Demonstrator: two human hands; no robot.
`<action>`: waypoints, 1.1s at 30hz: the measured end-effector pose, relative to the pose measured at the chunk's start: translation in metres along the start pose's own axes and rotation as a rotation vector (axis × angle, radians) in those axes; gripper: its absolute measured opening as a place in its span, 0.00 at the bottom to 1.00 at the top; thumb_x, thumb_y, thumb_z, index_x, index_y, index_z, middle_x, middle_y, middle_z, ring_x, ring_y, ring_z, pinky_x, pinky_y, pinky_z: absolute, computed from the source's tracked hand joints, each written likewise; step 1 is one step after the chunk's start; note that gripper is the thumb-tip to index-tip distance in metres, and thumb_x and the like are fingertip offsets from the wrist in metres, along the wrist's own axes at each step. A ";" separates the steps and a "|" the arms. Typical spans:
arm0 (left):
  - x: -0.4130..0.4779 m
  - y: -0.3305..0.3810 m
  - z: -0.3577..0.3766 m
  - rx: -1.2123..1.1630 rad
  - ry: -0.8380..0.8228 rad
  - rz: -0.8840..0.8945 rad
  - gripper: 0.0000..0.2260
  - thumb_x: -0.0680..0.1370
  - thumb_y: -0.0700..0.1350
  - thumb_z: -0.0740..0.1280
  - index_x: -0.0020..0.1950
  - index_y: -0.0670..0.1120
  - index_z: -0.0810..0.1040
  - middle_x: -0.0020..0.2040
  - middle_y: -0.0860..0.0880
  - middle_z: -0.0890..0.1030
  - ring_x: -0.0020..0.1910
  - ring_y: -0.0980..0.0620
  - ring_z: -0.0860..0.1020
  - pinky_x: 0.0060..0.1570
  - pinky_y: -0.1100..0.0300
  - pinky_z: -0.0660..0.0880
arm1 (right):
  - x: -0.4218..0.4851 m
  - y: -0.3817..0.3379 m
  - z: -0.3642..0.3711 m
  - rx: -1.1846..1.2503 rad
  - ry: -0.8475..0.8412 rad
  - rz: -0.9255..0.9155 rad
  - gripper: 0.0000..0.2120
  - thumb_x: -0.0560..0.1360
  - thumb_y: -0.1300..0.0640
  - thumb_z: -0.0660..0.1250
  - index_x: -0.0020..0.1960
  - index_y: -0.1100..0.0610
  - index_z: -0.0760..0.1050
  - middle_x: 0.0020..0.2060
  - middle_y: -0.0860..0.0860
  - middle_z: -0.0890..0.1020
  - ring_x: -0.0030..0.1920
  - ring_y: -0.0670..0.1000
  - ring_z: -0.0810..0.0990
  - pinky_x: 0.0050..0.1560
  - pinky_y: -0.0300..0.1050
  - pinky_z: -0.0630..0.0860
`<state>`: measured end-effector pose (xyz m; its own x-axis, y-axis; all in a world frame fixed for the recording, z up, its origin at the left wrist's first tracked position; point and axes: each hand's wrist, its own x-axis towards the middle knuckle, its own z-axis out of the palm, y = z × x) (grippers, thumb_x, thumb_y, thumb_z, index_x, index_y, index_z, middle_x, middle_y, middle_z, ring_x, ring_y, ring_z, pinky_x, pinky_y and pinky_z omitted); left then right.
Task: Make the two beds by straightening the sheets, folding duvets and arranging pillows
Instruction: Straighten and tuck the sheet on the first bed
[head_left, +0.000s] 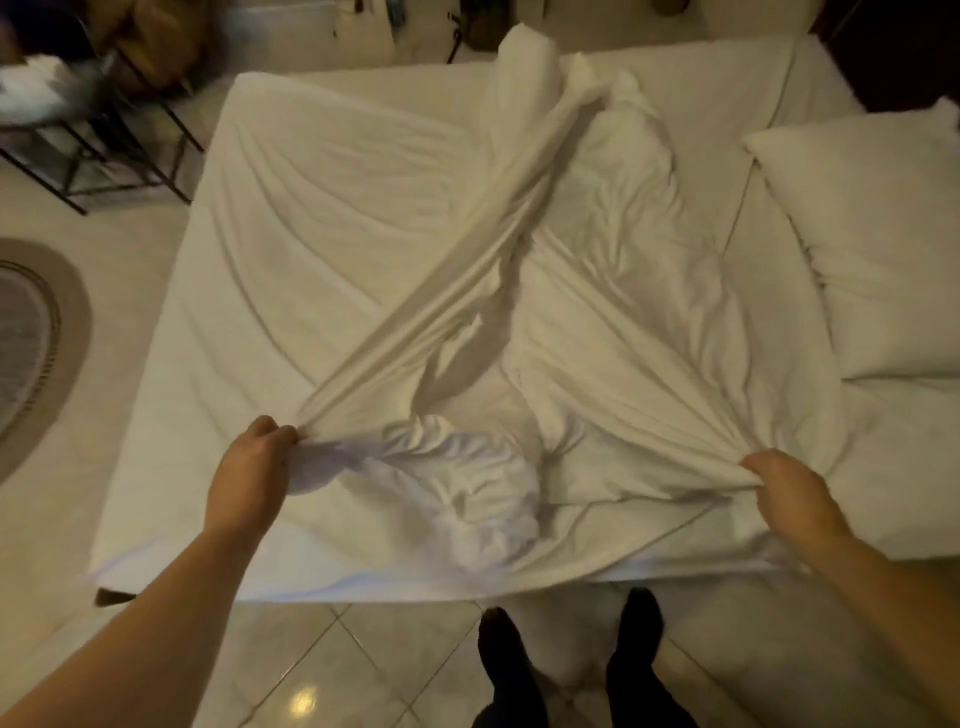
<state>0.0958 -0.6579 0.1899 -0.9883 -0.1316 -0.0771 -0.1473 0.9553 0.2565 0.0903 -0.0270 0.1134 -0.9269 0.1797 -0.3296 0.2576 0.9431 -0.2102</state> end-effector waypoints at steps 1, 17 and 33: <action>-0.007 -0.008 -0.004 0.006 -0.014 0.006 0.03 0.71 0.40 0.66 0.41 0.45 0.79 0.42 0.47 0.72 0.37 0.44 0.73 0.34 0.51 0.72 | -0.005 -0.003 0.001 -0.019 -0.021 0.016 0.22 0.73 0.77 0.59 0.63 0.65 0.78 0.56 0.64 0.80 0.53 0.64 0.80 0.57 0.54 0.75; -0.031 -0.026 0.124 -0.086 -0.528 -0.178 0.22 0.81 0.46 0.67 0.76 0.52 0.72 0.75 0.51 0.72 0.71 0.48 0.74 0.70 0.54 0.71 | 0.013 -0.119 0.081 -0.017 -0.433 -0.118 0.32 0.79 0.54 0.67 0.79 0.57 0.59 0.74 0.58 0.68 0.71 0.57 0.69 0.71 0.45 0.65; 0.131 -0.116 0.171 -0.109 -0.579 -0.218 0.29 0.82 0.49 0.67 0.81 0.44 0.64 0.77 0.41 0.69 0.74 0.38 0.70 0.73 0.46 0.67 | 0.025 -0.285 0.159 0.245 -0.432 -0.026 0.39 0.75 0.42 0.70 0.80 0.48 0.56 0.78 0.50 0.61 0.76 0.53 0.61 0.75 0.47 0.60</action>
<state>-0.0098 -0.7412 -0.0145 -0.7578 -0.1264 -0.6401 -0.3765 0.8860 0.2708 0.0372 -0.3363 0.0188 -0.7494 -0.0238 -0.6617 0.3408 0.8430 -0.4163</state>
